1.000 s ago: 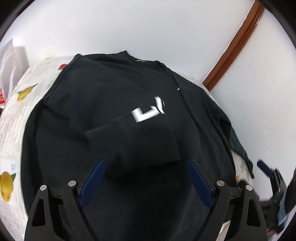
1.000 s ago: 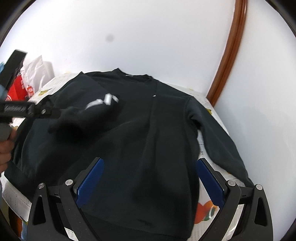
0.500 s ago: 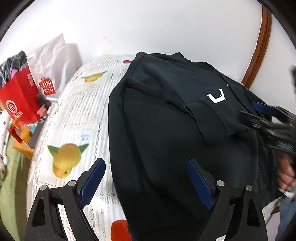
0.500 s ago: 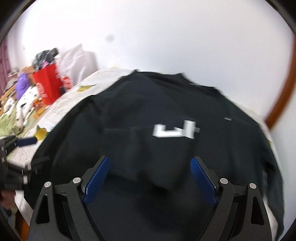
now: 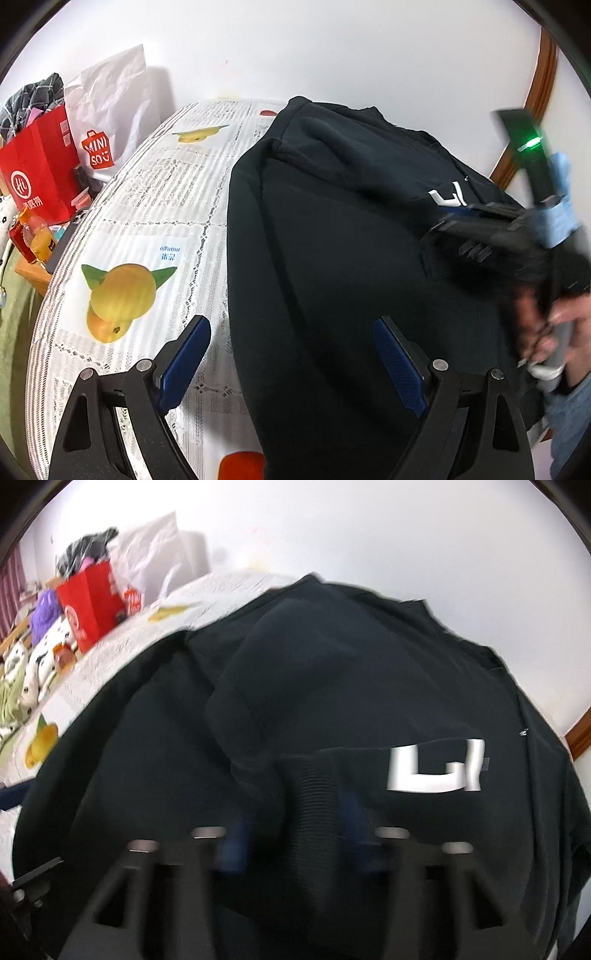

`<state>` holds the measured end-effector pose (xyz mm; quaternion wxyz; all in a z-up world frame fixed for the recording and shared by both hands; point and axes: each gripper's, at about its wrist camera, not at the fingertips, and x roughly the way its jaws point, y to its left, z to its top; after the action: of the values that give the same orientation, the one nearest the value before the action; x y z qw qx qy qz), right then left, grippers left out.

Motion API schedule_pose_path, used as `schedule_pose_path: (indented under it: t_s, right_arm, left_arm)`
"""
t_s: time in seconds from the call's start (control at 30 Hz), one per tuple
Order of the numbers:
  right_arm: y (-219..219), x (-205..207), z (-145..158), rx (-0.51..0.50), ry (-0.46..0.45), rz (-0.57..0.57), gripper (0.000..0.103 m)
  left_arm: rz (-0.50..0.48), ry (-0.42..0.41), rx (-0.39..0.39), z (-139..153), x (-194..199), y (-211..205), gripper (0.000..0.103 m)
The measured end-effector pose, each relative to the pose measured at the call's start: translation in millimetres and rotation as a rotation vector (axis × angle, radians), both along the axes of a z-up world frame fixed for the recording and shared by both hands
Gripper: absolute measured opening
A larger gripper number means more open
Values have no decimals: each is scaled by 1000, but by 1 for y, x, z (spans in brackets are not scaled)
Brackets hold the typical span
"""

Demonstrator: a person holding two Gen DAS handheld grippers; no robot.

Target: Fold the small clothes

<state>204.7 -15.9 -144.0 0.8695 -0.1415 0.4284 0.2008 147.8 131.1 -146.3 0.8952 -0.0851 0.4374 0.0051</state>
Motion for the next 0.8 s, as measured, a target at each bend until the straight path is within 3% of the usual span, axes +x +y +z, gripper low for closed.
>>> schedule_pose_path:
  t_s: [0.07,0.17,0.27,0.37,0.5,0.6,0.67,0.8]
  right_arm:
    - [-21,4,21,77,-8,-3,18]
    - [-50,21,52,106,-48,-33,17]
    - [-77,45,80,126,-92,-63,17]
    - [-87,57,91,141,-76,-48,18]
    - [-84,52,78,132,-38,3,26]
    - [-91,40,56,154,5,12,26]
    - [-95,33,42,133,5,5,19]
    - [-108,30,22,122,42,-30,16]
  left_arm:
    - [7,21,-16,-5,3,3,89]
    - [39,13,-18,-6,4,6,89]
    - [63,15,18,-8,7,3,89]
    - [73,17,80,-11,9,-6,89]
    - [78,25,102,-12,10,-8,89]
    - [96,38,92,-11,11,-2,89]
    - [115,45,85,-10,10,4,89]
    - [132,51,75,-9,7,14,89]
